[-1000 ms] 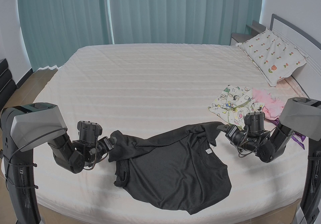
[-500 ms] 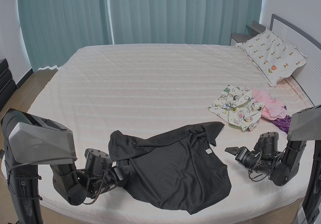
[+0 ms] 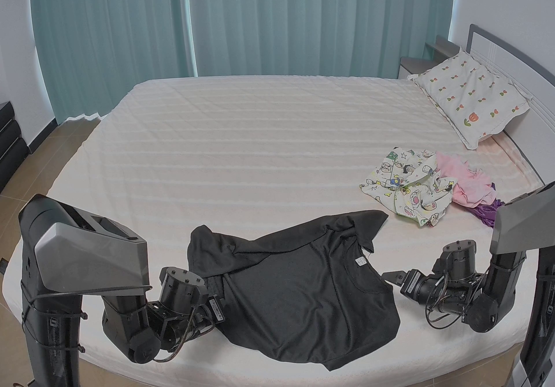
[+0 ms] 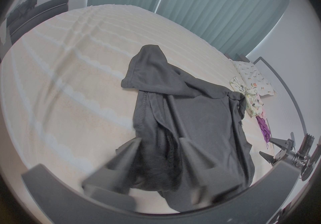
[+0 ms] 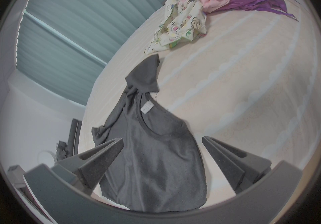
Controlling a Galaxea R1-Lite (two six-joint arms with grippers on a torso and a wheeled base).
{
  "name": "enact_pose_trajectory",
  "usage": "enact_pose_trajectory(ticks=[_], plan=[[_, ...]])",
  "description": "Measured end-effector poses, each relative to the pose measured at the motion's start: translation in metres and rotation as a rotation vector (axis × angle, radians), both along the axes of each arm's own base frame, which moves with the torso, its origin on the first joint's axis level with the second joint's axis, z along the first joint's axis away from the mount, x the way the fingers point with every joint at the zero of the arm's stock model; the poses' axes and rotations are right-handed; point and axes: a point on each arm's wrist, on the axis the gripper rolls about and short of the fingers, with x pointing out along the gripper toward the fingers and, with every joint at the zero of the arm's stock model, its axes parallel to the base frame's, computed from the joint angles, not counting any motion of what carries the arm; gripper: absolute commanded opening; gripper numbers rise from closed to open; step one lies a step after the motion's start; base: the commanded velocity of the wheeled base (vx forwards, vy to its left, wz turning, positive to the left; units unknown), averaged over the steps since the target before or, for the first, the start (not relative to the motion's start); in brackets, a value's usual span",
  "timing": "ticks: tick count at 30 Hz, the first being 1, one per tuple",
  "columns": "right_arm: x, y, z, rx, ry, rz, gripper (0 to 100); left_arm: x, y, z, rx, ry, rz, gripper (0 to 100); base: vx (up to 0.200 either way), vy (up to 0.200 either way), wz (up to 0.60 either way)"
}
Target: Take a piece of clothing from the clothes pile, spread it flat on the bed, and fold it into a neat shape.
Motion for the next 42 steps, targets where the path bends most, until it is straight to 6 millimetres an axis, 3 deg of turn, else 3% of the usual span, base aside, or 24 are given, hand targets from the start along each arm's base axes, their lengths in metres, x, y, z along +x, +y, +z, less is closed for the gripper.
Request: enact_pose_trajectory(ticks=[6, 12, 13, 22, 29, 33, 39, 40, 42], plan=[[-0.004, 0.003, -0.013, -0.067, 0.031, 0.055, 100, -0.009, 0.01, 0.001, 0.022, 0.027, 0.01, 0, 0.0, 0.0, 0.0], [-0.013, 0.002, -0.024, -0.142, 0.07, 0.113, 100, -0.02, 0.027, 0.018, 0.036, 0.03, 0.037, 0, 0.0, 0.0, 0.0], [-0.014, 0.001, -0.026, -0.152, 0.076, 0.121, 0, -0.022, 0.031, 0.02, 0.041, 0.037, 0.042, 0, 0.0, 0.0, 0.0], [-0.014, 0.009, -0.041, -0.193, 0.094, 0.181, 0, -0.034, 0.044, 0.03, 0.087, 0.127, 0.061, 0, 0.0, 0.0, 0.0], [0.009, 0.006, -0.036, -0.154, -0.047, 0.125, 0, -0.034, 0.048, 0.035, 0.086, 0.132, 0.078, 0, 0.0, 0.0, 0.0], [0.025, -0.004, -0.026, -0.127, -0.174, 0.063, 0, -0.029, 0.05, 0.037, 0.073, 0.119, 0.093, 0, 0.0, 0.0, 0.0], [0.043, -0.018, -0.022, -0.089, -0.223, -0.018, 0, -0.018, 0.053, 0.032, 0.064, 0.116, 0.123, 0, 0.0, 0.0, 0.0], [0.045, -0.02, -0.023, -0.081, -0.224, -0.028, 100, -0.017, 0.054, 0.03, 0.064, 0.117, 0.126, 0, 0.0, 0.0, 0.0], [0.048, -0.021, -0.023, -0.074, -0.229, -0.039, 100, -0.014, 0.054, 0.027, 0.057, 0.112, 0.132, 0, 0.0, 0.0, 0.0]])
